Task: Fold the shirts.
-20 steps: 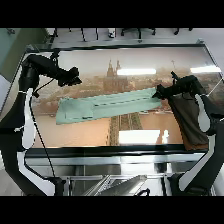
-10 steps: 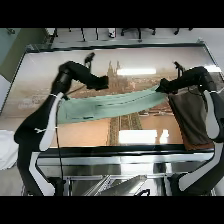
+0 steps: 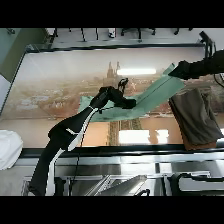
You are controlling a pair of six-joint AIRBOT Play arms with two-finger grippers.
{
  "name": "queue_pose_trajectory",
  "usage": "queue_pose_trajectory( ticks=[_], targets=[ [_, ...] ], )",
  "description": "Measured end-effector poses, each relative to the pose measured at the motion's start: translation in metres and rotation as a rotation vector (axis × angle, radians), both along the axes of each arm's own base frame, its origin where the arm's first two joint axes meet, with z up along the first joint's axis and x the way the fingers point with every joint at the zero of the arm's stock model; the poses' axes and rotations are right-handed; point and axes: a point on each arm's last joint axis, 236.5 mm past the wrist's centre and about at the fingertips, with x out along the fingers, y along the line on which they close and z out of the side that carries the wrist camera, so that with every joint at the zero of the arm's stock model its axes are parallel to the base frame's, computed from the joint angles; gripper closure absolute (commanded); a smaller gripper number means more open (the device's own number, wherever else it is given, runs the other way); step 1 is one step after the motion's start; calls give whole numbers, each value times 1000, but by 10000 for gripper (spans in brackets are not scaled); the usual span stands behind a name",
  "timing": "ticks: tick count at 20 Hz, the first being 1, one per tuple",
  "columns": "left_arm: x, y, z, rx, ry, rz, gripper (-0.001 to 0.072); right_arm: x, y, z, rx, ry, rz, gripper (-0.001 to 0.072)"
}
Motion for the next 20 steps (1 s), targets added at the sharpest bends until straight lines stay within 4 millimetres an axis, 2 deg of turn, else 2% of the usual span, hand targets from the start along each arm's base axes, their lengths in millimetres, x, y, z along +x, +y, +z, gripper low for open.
queue_pose_trajectory(
  ticks=[3, 5, 6, 8, 10, 11, 13, 15, 17, 18, 19, 20],
  targets=[
    [-1, -7, 5, -26, 8, 15, 687, -8, 2, 10, -6, -10, 10, 694],
    [5, -7, 34, -78, 3, 39, 688, -10, 4, 10, -6, -7, 20, 694],
    [11, -1, 55, -101, -8, 50, 688, -11, 6, 10, -6, -5, 25, 694],
    [26, 28, 107, -134, -43, 63, 689, -12, 14, 11, 3, -4, 41, 694],
    [41, 79, 177, -163, -105, 92, 688, -14, 32, 15, 30, -9, 73, 694],
    [47, 113, 217, -177, -150, 120, 688, -14, 46, 18, 43, -19, 97, 693],
    [46, 186, 296, -193, -255, 192, 688, -13, 86, 19, 71, -32, 152, 694],
    [25, 256, 368, -193, -369, 272, 688, -11, 144, 11, 99, -36, 220, 693],
    [-7, 316, 422, -168, -476, 356, 688, -11, 221, -11, 124, -46, 297, 679],
    [-25, 340, 443, -152, -525, 397, 688, -13, 261, -27, 136, -48, 327, 512],
    [-42, 362, 456, -130, -561, 437, 688, -12, 304, -47, 147, -64, 339, 162],
    [-57, 379, 465, -109, -591, 476, 688, -15, 343, -69, 152, -77, 343, 96]
  ],
)
